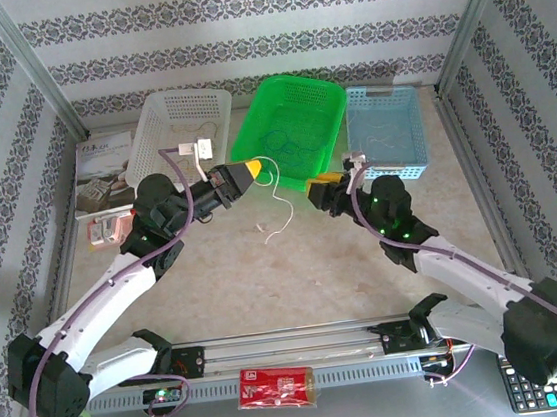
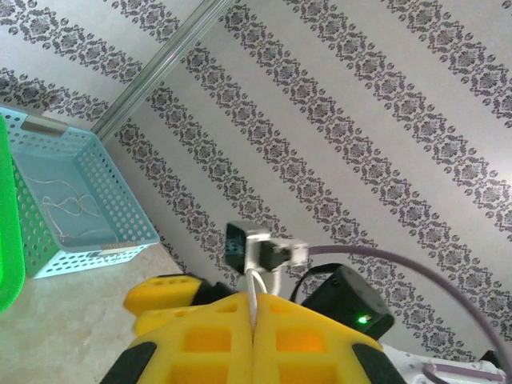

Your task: Untangle the cables

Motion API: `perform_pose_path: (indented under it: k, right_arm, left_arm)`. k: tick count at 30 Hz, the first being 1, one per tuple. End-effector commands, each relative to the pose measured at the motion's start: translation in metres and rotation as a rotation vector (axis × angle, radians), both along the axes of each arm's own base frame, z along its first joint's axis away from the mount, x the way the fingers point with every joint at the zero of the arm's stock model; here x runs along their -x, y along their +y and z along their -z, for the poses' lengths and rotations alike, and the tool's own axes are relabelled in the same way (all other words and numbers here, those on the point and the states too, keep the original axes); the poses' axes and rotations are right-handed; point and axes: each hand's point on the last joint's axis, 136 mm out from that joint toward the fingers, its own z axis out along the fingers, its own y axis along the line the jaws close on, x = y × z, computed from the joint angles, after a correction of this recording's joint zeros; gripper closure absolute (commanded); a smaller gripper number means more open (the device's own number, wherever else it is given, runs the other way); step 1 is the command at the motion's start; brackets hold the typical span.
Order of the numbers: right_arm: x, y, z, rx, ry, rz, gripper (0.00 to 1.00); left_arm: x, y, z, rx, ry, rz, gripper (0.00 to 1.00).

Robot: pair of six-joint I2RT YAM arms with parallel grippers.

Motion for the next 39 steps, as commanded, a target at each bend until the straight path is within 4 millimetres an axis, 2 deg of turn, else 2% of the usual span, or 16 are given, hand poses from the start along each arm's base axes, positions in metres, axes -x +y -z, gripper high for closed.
perform_pose_path:
  k: [1,6,10,15,23,33,39]
  right_arm:
    - [0.015,0.011,-0.033,-0.028,-0.053,-0.083,0.55]
    - [0.039,0.03,-0.067,-0.071,-0.112,-0.174,0.58]
    - [0.053,0.036,-0.09,-0.119,-0.139,-0.202,0.61]
    - [0.064,0.048,-0.106,-0.183,-0.134,-0.257,0.62]
    - [0.061,0.069,-0.106,-0.263,-0.06,-0.309,0.61]
    - [0.055,0.088,-0.1,-0.305,-0.006,-0.348,0.71]
    - [0.051,0.092,-0.094,-0.295,0.007,-0.342,0.66]
  left_arm:
    - [-0.003,0.002,0.011,-0.032,-0.006,-0.005,1.0]
    - [-0.007,0.001,0.023,-0.044,0.02,-0.013,1.0]
    - [-0.011,0.002,0.034,-0.048,0.049,-0.027,1.0]
    - [-0.017,0.004,0.044,-0.018,0.084,-0.055,1.0]
    - [-0.021,0.007,0.049,0.019,0.097,-0.081,1.0]
    - [-0.022,0.008,0.048,0.03,0.091,-0.089,1.0]
    - [-0.022,0.007,0.045,0.039,0.086,-0.086,1.0]
